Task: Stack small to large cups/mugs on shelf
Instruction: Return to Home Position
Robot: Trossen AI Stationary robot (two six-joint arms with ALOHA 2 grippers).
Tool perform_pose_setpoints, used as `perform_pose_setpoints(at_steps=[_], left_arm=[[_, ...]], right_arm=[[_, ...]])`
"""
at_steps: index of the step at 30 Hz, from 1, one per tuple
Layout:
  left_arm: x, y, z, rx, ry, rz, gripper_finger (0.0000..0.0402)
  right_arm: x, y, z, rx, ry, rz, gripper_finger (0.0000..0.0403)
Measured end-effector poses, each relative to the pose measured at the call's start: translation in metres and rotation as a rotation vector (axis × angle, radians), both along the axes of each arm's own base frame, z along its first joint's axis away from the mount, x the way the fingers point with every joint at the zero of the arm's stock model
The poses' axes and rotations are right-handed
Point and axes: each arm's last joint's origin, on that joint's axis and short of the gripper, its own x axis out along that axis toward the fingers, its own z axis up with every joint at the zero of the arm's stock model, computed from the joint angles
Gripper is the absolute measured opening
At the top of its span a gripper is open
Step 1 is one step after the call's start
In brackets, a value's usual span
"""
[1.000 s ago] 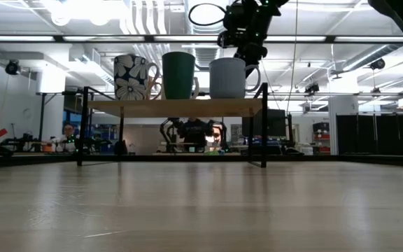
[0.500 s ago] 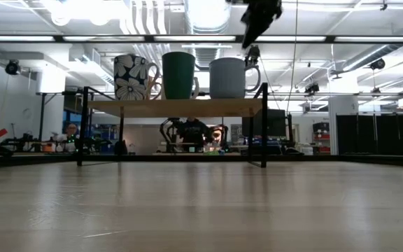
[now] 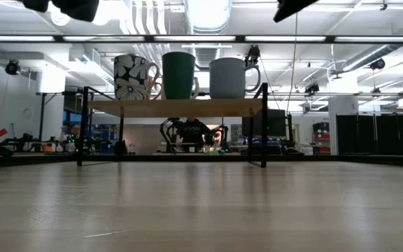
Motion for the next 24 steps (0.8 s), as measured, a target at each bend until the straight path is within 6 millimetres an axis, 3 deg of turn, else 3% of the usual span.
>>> perform_pose_setpoints(at_steps=[8, 16, 24], left_arm=[[-0.009, 0.004, -0.001, -0.024, 0.038, 0.006, 0.0122], [-0.02, 0.009, -0.007, -0.037, 0.002, 0.012, 0.0122], [-0.033, 0.017, -0.017, -0.072, -0.101, 0.032, 0.0122]], right_arm=[[-0.026, 0.018, -0.048, 0.005, -0.169, 0.127, 0.0008], [-0.042, 0.021, -0.099, 0.027, -0.312, 0.219, 0.0008], [-0.056, 0.023, -0.134, 0.046, -0.436, 0.263, 0.0008]])
